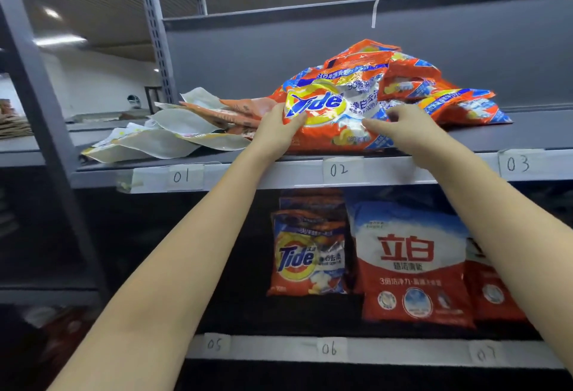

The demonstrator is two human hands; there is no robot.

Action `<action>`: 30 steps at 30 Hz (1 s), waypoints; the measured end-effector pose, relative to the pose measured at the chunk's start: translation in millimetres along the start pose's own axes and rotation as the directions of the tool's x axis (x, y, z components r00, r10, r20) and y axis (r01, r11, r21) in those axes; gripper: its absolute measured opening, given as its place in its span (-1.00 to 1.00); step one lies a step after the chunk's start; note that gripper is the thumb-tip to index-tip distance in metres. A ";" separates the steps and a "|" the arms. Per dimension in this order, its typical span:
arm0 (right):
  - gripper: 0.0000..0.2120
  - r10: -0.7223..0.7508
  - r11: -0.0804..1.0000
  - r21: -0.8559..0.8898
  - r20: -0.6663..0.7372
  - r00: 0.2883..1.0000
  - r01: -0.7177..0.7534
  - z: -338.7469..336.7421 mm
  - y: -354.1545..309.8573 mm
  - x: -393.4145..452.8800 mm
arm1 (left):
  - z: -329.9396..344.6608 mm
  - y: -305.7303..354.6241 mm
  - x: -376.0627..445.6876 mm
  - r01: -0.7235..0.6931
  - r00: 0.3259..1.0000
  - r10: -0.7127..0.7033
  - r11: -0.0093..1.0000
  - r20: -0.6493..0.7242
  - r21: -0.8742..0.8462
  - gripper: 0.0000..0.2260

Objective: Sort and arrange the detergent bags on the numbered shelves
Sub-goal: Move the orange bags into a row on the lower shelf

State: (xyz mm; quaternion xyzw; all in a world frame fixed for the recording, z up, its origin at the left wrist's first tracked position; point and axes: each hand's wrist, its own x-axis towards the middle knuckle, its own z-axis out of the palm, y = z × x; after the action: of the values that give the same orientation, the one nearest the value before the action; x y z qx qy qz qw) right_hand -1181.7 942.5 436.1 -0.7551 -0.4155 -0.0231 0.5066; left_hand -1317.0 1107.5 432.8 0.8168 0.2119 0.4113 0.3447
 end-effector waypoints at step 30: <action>-0.91 0.520 0.629 0.551 0.227 0.824 -0.549 160.3 117.3 -250.5 | 16.5 -150.1 -242.5 0.512 0.841 -0.499 0.606 0.211 -0.609 -0.82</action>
State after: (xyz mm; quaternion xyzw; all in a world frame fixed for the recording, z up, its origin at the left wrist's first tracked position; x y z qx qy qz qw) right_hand -1331.1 900.3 156.6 -0.6462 -0.1702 0.2767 0.6906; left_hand -1451.7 1049.3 187.6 0.5579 0.2759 0.3361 0.7069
